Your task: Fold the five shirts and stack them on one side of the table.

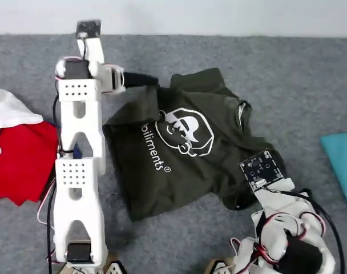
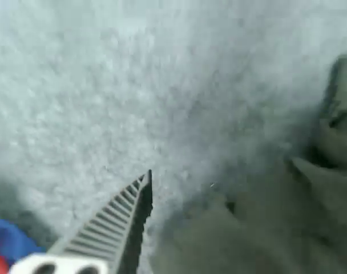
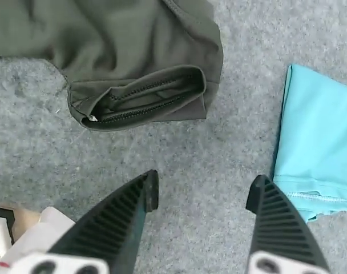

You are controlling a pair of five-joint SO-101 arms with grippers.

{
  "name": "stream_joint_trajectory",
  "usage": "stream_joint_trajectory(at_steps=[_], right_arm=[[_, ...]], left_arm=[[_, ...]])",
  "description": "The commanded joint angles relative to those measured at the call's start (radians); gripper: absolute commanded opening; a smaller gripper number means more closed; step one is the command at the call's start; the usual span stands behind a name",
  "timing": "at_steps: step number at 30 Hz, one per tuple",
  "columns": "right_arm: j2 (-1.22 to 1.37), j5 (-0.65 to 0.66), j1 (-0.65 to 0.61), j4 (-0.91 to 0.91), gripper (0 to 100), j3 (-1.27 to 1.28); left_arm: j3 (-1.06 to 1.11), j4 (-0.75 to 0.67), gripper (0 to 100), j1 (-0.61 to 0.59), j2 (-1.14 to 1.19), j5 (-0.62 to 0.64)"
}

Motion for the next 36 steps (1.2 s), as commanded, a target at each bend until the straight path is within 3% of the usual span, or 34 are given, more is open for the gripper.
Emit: stream_joint_trajectory(at_steps=[1,8,16,24,28,36], right_arm=[[-0.001,0.000,0.012,0.039,25.6,-0.005],[-0.002,0.000,0.012,0.039,25.6,-0.005],[-0.002,0.000,0.012,0.039,25.6,-0.005],[-0.002,0.000,0.012,0.039,25.6,-0.005],[-0.002,0.000,0.010,0.038,25.6,-0.005],[0.007,-0.005,0.010,-0.025,25.6,0.017]], left_arm=[[-0.042,0.032,75,-0.023,-0.178,0.009],[-0.041,0.031,75,-0.083,-0.247,-0.005],[-0.007,0.031,75,-0.143,-0.173,-0.068],[0.050,0.040,75,-0.127,-0.216,-0.071],[0.377,0.040,75,-0.092,-0.414,-0.129],[1.411,0.034,75,0.087,-1.031,-0.152]])
